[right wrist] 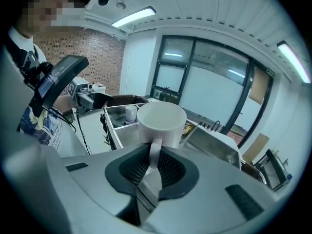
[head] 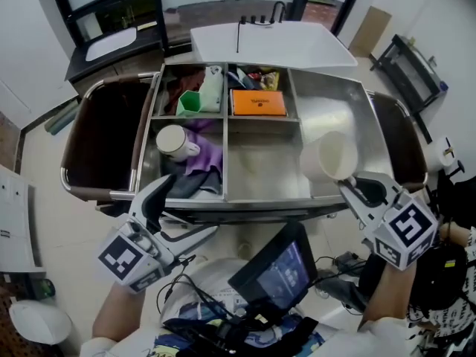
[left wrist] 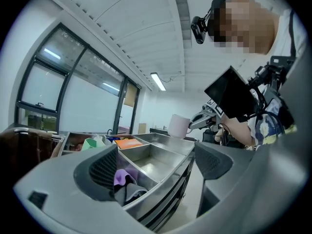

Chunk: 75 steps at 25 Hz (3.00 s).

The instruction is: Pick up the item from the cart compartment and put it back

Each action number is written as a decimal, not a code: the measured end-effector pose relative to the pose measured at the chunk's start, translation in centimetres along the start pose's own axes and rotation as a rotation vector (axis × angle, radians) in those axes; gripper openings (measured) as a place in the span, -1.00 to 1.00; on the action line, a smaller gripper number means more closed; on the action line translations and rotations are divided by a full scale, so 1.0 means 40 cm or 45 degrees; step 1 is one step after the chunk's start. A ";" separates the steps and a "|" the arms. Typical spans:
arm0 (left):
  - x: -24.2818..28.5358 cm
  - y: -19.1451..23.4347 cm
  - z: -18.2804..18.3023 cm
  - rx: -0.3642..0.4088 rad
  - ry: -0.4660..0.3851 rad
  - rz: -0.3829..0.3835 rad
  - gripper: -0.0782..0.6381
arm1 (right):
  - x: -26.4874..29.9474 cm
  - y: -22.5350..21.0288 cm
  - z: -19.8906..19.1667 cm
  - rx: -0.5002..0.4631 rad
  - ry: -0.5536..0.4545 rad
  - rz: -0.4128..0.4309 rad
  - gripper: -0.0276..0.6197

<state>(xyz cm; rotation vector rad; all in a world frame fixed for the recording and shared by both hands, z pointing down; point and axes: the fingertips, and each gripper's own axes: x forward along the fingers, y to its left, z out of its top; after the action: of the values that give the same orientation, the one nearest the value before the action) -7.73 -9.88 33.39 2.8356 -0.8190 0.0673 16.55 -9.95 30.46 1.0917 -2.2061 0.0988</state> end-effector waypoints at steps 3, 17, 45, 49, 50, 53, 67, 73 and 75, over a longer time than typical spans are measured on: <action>0.009 -0.006 0.001 0.010 0.005 -0.014 0.52 | -0.054 0.008 -0.022 0.021 0.013 -0.036 -0.77; 0.042 -0.046 -0.003 0.030 0.043 -0.112 0.52 | -0.162 0.044 -0.076 0.134 0.012 -0.136 -0.77; 0.063 -0.061 0.007 0.035 0.019 -0.104 0.52 | -0.116 -0.196 -0.172 0.225 0.043 -0.221 -0.77; 0.058 -0.045 0.003 0.047 0.034 -0.043 0.52 | -0.050 -0.320 -0.188 0.204 0.092 -0.243 -0.77; 0.057 -0.039 0.003 0.045 0.032 -0.022 0.52 | -0.027 -0.346 -0.186 0.204 0.093 -0.241 -0.77; 0.053 -0.025 0.003 0.032 0.019 0.046 0.52 | 0.059 -0.410 -0.175 0.227 0.066 -0.211 -0.77; 0.024 -0.001 -0.005 0.005 0.007 0.305 0.52 | 0.466 -0.612 -0.092 0.311 -0.048 -0.148 -0.77; 0.010 -0.007 -0.018 -0.004 0.024 0.371 0.52 | 0.592 -0.669 -0.150 0.444 -0.055 -0.171 -0.77; 0.009 -0.010 -0.023 -0.007 0.030 0.383 0.52 | 0.623 -0.680 -0.170 0.478 -0.056 -0.172 -0.77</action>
<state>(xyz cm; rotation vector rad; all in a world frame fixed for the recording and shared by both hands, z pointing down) -7.22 -9.56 34.26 2.6768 -1.2307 0.1392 29.35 -42.21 44.71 1.4543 -2.1977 0.4480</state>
